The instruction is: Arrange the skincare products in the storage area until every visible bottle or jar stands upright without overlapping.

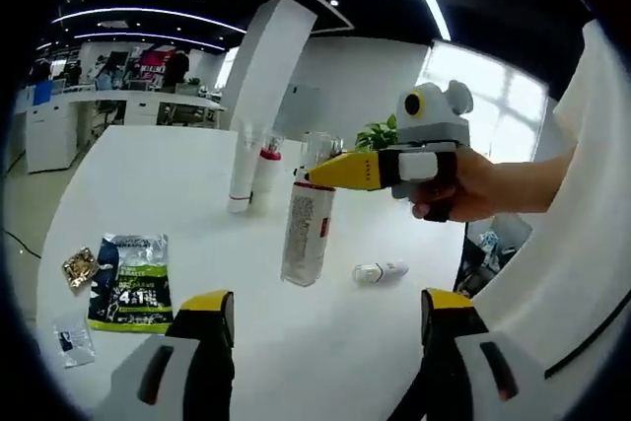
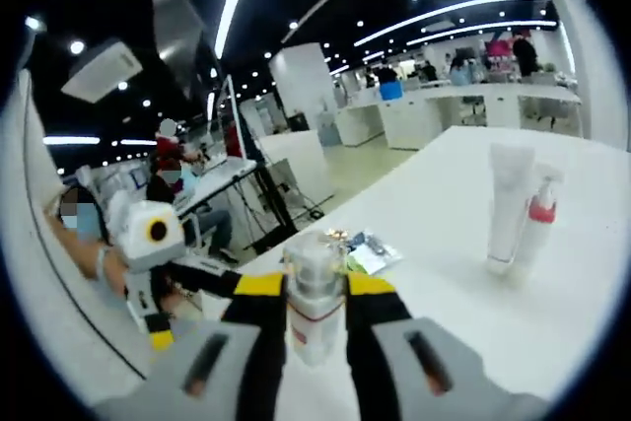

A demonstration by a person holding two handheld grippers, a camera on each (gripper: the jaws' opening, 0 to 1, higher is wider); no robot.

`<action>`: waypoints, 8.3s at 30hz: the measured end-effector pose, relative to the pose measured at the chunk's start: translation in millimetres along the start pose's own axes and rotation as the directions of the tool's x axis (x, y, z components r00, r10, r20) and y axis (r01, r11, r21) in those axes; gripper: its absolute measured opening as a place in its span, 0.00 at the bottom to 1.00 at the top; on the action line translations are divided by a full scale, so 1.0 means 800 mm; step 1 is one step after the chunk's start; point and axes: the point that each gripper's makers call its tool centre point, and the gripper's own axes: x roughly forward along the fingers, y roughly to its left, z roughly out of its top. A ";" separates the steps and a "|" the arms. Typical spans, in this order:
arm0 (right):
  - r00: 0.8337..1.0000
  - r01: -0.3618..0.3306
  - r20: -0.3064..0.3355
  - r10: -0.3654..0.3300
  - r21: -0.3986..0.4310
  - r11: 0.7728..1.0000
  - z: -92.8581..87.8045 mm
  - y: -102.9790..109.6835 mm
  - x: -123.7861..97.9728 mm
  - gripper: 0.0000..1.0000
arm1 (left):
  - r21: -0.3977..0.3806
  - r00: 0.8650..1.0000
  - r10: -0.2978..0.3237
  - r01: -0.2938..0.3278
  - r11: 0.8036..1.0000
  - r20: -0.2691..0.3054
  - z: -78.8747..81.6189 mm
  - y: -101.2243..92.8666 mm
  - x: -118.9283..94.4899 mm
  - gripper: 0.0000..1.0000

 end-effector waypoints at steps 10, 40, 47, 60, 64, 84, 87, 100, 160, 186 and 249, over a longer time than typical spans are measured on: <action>0.998 0.056 -0.005 -0.056 0.096 0.994 -0.009 -0.041 0.008 0.20 | -0.013 0.999 0.032 -0.032 0.999 0.042 0.010 -0.003 0.007 1.00; 0.961 0.263 -0.062 -0.268 -0.080 0.961 -0.028 -0.144 0.008 0.20 | -0.131 0.967 0.253 -0.245 0.961 0.044 -0.002 0.062 -0.010 0.99; 0.959 0.254 -0.088 -0.269 -0.150 0.955 -0.035 -0.152 0.012 0.20 | -0.108 0.976 0.217 -0.215 0.971 0.004 -0.014 0.048 -0.002 1.00; 0.945 0.306 -0.055 -0.321 -0.185 0.934 -0.030 -0.178 0.006 0.20 | -0.123 0.972 0.236 -0.232 0.965 0.020 -0.014 0.053 -0.008 0.98; 0.939 0.325 -0.060 -0.340 -0.178 0.929 -0.033 -0.186 0.005 0.20 | -0.125 0.969 0.247 -0.243 0.962 0.017 -0.014 0.059 -0.009 0.97; 0.950 0.303 -0.013 -0.311 -0.182 0.935 -0.027 -0.208 0.054 0.20 | -0.136 0.959 0.282 -0.278 0.951 0.013 0.000 0.076 -0.020 0.93; 0.951 0.300 -0.014 -0.309 -0.190 0.935 -0.030 -0.210 0.056 0.20 | -0.143 0.954 0.300 -0.294 0.945 0.016 0.001 0.085 -0.023 0.92; 0.963 0.269 0.034 -0.267 -0.186 0.945 -0.031 -0.208 0.051 0.21 | -0.151 0.956 0.295 -0.290 0.945 0.008 0.004 0.093 -0.009 0.92; 0.943 0.298 -0.099 -0.318 -0.180 0.938 -0.072 -0.248 0.080 0.22 | -0.231 0.937 0.349 -0.344 0.910 -0.017 -0.003 0.131 -0.014 0.87; 0.933 0.284 -0.173 -0.315 -0.180 0.942 -0.079 -0.269 0.077 0.22 | -0.243 0.946 0.317 -0.323 0.915 -0.064 -0.013 0.138 -0.010 0.85; 0.891 0.360 -0.265 -0.369 -0.085 0.929 -0.100 -0.242 0.029 0.26 | -0.257 0.942 0.334 -0.329 0.908 -0.026 -0.042 0.102 -0.038 0.82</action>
